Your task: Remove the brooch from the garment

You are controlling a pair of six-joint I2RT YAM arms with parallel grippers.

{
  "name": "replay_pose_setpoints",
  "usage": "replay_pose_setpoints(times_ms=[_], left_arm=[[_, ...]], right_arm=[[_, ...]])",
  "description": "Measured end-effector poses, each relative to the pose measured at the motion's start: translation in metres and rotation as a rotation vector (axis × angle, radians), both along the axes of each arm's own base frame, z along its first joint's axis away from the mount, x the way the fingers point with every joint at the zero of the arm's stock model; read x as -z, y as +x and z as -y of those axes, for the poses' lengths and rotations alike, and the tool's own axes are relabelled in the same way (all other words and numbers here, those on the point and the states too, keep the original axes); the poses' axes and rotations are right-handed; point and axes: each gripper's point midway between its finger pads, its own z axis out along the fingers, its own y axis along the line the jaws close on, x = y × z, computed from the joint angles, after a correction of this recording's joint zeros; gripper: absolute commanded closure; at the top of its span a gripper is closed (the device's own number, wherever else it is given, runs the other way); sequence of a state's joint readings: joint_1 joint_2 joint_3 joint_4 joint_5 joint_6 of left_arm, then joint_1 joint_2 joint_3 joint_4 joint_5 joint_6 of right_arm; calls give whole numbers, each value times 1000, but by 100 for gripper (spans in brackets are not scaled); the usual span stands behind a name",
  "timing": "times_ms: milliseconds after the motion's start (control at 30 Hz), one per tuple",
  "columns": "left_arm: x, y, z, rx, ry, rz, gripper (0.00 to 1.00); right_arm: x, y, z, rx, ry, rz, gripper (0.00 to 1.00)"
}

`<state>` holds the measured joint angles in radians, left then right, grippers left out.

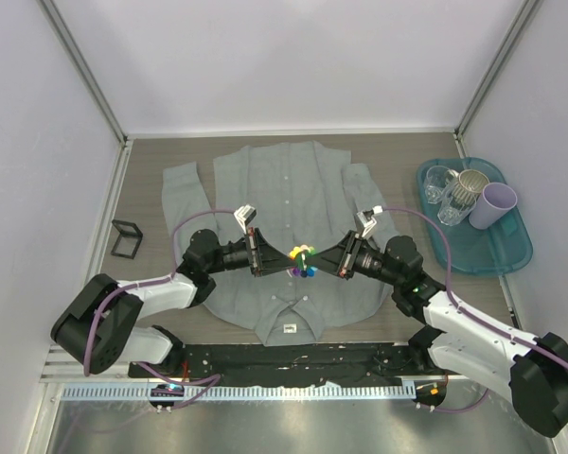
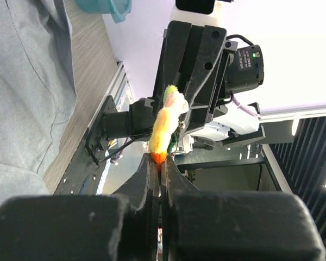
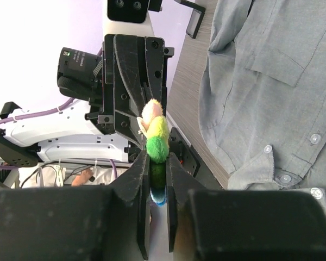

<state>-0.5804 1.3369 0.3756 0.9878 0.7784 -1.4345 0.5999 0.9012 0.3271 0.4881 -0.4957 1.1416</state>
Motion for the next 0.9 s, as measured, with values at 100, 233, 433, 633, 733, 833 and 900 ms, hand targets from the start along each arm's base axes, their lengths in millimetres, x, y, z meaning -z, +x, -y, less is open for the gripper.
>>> replay_pose_setpoints(times_ms=[100,233,433,633,733,833,900], left_arm=[[2,0,-1,-3,8,-11,100],[4,2,-9,-26,39,-11,100],[2,10,-37,-120,158,27,100],[-5,36,-86,-290,361,38,100],[0,51,-127,-418,491,-11,100],[7,59,-171,-540,630,-89,100],[11,62,-199,-620,717,-135,100]], right_arm=[[0,1,0,-1,-20,6,72],[5,1,0,-2,-54,-1,54],[15,10,9,47,-143,-12,42],[13,20,20,95,-196,10,42],[19,22,20,89,-220,-3,42],[26,22,19,77,-244,-19,42],[26,22,18,67,-251,-19,43]])
